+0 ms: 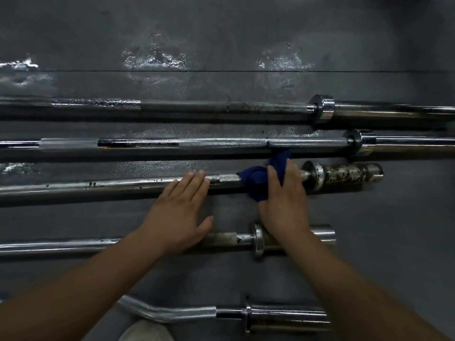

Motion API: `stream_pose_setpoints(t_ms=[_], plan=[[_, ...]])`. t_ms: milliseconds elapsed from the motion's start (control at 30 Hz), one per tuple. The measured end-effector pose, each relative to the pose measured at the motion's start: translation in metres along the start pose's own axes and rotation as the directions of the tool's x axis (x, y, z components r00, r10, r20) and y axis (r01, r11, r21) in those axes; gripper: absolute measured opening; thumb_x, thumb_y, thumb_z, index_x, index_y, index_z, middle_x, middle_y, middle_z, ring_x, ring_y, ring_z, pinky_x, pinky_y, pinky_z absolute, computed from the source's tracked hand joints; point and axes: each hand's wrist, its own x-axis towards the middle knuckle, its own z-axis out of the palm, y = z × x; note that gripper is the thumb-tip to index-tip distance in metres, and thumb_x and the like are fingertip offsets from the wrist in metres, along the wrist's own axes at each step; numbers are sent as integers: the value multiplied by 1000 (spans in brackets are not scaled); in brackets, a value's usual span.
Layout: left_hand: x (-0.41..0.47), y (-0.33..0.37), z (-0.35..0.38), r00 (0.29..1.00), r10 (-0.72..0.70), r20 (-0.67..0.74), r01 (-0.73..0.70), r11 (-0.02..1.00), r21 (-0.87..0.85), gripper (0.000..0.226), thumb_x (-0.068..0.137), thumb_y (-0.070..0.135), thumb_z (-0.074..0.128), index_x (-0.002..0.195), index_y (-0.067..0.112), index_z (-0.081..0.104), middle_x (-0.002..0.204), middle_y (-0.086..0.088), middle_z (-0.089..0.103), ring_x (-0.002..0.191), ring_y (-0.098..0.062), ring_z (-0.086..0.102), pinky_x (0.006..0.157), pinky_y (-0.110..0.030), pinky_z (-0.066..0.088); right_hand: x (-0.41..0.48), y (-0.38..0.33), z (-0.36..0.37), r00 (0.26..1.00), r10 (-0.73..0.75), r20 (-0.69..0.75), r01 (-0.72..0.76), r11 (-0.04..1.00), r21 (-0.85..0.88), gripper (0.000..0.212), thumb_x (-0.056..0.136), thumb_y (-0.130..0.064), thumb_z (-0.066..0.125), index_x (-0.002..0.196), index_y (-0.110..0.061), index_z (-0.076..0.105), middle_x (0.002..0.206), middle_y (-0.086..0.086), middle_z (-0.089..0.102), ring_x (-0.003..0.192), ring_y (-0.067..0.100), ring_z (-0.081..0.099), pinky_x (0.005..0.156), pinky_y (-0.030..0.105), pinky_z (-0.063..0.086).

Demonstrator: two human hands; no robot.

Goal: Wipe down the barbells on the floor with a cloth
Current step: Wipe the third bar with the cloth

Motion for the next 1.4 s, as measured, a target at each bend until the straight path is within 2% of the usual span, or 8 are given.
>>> stream_pose_setpoints(t_ms=[233, 400, 567, 733, 967, 1133, 1300, 1400], plan=[[-2, 2, 2, 1000, -5, -3, 5, 1000, 15, 87, 84, 62, 32, 154, 10, 32, 164, -8, 19, 151, -24, 18, 120, -38, 12, 27, -9, -18, 992, 101, -77, -90, 987, 132, 37, 79, -13, 59, 114, -16, 68, 111, 14, 60, 104, 34, 53, 91, 39, 43], [-1, 3, 0, 1000, -3, 0, 3, 1000, 14, 84, 81, 57, 39, 146, 4, 46, 156, -15, 37, 144, -31, 36, 117, -39, 21, 20, -77, -4, 942, -337, 11, 323, 912, 251, 42, 73, -10, 59, 112, -22, 68, 108, 12, 61, 95, 33, 55, 81, 39, 50], [-1, 2, -5, 999, -32, 11, 32, 999, 9, 84, 81, 60, 33, 150, 12, 41, 159, -8, 34, 145, -27, 33, 116, -43, 26, 34, 16, -19, 977, 170, -126, -145, 971, 189, 33, 71, -8, 55, 100, -14, 70, 107, 12, 60, 100, 35, 55, 86, 39, 42], [13, 6, -14, 999, -37, -15, 38, 998, 50, 76, 75, 60, 36, 140, 22, 48, 131, -3, 51, 118, -28, 46, 99, -44, 37, 27, -26, -25, 984, -149, 101, 135, 981, 136, 31, 71, -34, 68, 96, -24, 52, 110, -1, 53, 102, 22, 50, 85, 36, 37], [5, 12, -5, 1000, -17, 24, 16, 1000, 27, 78, 75, 58, 40, 140, 17, 49, 143, -12, 49, 127, -33, 49, 106, -48, 40, 18, 13, -23, 983, 117, -141, -86, 974, 210, 47, 74, -12, 55, 120, -14, 62, 106, 12, 67, 96, 35, 60, 88, 44, 46], [-4, 20, -10, 998, -25, 51, 24, 1000, 14, 71, 73, 55, 43, 133, 18, 55, 130, -7, 58, 111, -32, 57, 95, -45, 45, 2, -53, -14, 944, -323, 57, 303, 925, 231, 41, 72, -17, 53, 110, -16, 70, 105, 7, 69, 94, 32, 61, 83, 41, 50], [-13, 22, -3, 999, -5, 48, 4, 1000, 28, 72, 70, 54, 46, 131, 17, 56, 127, -7, 57, 109, -31, 56, 92, -45, 46, -6, 5, -13, 984, 137, -115, -126, 987, 99, 43, 74, -25, 45, 109, -14, 70, 101, 11, 67, 90, 36, 59, 80, 42, 47], [-13, 23, -5, 998, -3, 59, 2, 1000, 13, 71, 70, 53, 44, 130, 17, 56, 126, -7, 57, 108, -32, 56, 93, -45, 46, -22, -29, -9, 982, -187, 0, 186, 976, 115, 41, 72, -18, 52, 110, -17, 70, 107, 7, 68, 91, 32, 58, 82, 41, 49]])
